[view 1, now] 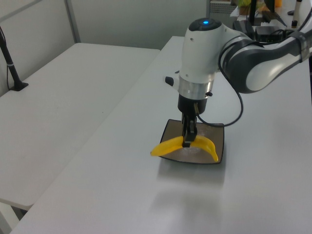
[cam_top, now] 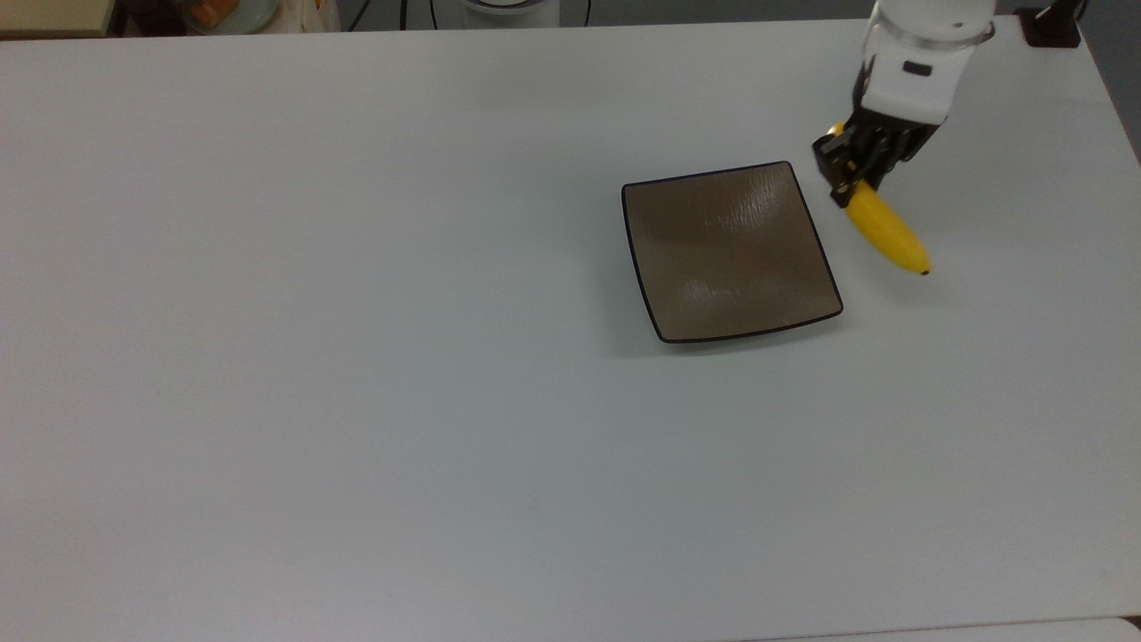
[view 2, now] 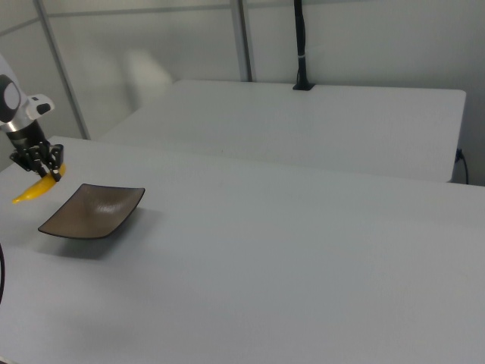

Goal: Bananas placed on a ceramic plate
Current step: 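Lift the banana and carry it over the brown plate, lowering it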

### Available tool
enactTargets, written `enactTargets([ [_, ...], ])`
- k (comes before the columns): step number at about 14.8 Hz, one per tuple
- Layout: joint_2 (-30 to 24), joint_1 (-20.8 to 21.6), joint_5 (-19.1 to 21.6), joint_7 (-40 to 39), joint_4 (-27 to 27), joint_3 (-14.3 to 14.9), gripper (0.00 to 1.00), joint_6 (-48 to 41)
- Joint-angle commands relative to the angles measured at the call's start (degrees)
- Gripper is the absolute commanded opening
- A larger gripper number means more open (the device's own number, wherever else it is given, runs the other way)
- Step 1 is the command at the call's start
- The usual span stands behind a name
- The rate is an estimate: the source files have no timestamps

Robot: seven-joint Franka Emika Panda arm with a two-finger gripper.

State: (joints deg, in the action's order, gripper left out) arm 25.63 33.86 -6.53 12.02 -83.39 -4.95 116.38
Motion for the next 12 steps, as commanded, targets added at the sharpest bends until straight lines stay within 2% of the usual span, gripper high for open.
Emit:
enactTargets([
  [1, -1.3, -1.1, 1.2, -1.7, -1.5, 3.2, 0.09, -1.1],
  [3, -1.2, -2.0, 1.3, -4.2, -2.5, 4.5, 0.10, -0.9],
  [4, -1.0, -2.1, 1.3, -4.8, -2.7, 4.9, 0.16, -0.7],
  [5, -0.8, -2.2, 1.2, -4.8, -2.7, 5.0, 0.34, -0.5],
  [6, -0.6, -2.2, 1.2, -4.7, -2.7, 5.1, 0.66, -0.3],
  [7, -0.6, -2.2, 1.2, -4.5, -2.7, 5.1, 0.83, -0.4],
  [10, -0.7, -2.2, 1.1, -4.4, -2.7, 5.1, 1.00, -0.4],
  [12, -0.8, -2.2, 1.1, -4.3, -2.7, 5.6, 1.00, -1.1],
])
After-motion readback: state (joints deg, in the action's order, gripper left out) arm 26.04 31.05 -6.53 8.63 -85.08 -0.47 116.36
